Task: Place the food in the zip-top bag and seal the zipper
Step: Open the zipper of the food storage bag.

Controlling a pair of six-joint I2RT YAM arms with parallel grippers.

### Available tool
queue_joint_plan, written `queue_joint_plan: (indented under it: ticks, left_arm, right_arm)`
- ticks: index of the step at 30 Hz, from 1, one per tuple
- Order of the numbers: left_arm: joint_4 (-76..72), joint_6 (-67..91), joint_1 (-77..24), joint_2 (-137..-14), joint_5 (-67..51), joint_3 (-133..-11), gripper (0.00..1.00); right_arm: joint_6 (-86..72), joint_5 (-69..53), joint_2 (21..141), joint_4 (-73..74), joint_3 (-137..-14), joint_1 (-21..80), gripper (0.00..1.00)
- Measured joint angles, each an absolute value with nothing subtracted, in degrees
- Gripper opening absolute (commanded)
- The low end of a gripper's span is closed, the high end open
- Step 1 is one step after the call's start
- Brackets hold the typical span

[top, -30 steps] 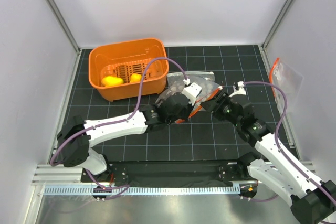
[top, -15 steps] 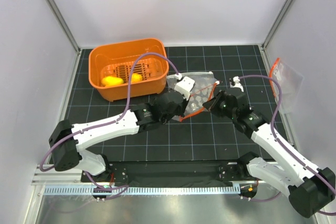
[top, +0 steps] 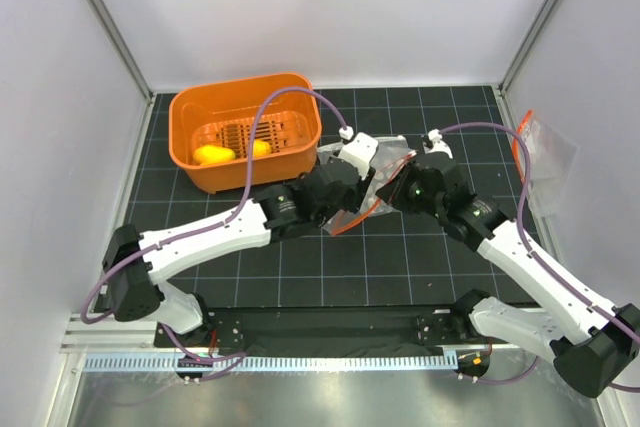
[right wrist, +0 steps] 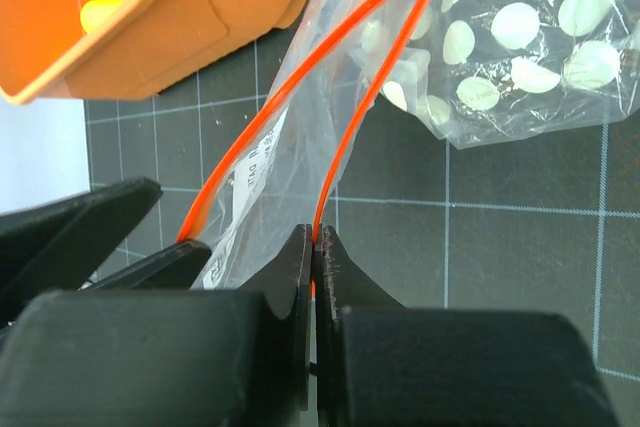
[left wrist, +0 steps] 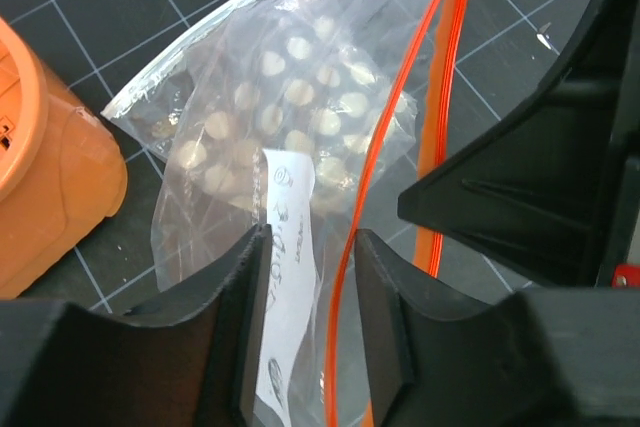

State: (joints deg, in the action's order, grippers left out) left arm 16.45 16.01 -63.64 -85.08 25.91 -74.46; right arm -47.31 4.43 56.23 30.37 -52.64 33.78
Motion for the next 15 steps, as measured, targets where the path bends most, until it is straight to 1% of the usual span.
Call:
queue_joint_plan:
  ticks: [3,8,11,12,15]
  left_arm:
    - [17.34,15.73,-63.64,-86.37,25.89,-75.92,0.46]
    - [19.42,14.5,-63.75,-88.71,25.96,-78.11,0.46]
    - [20.38,14.28,-64.01,-90.0,26.55,-78.96,0.3]
    - [20.62,14.2,-64.07,-90.35,27.03,-79.09,0.18]
    - [22.61,14.11,-64.45,-91.7,30.06,-79.94,0.0]
  right_arm:
    - [-47.07,4.43,56.4,31.29,-52.99,34.13,0.01]
    - [-47.03,4.47,56.4,32.03,-53.06,34.28,0.01]
    - [-47.03,4.45,56.38,32.23,-53.1,34.28,0.01]
    - [-47.03,4.45,56.36,32.23,-53.12,34.28,0.01]
    - [-46.98,4.47,56.25,32.34,-53.12,34.3,0.01]
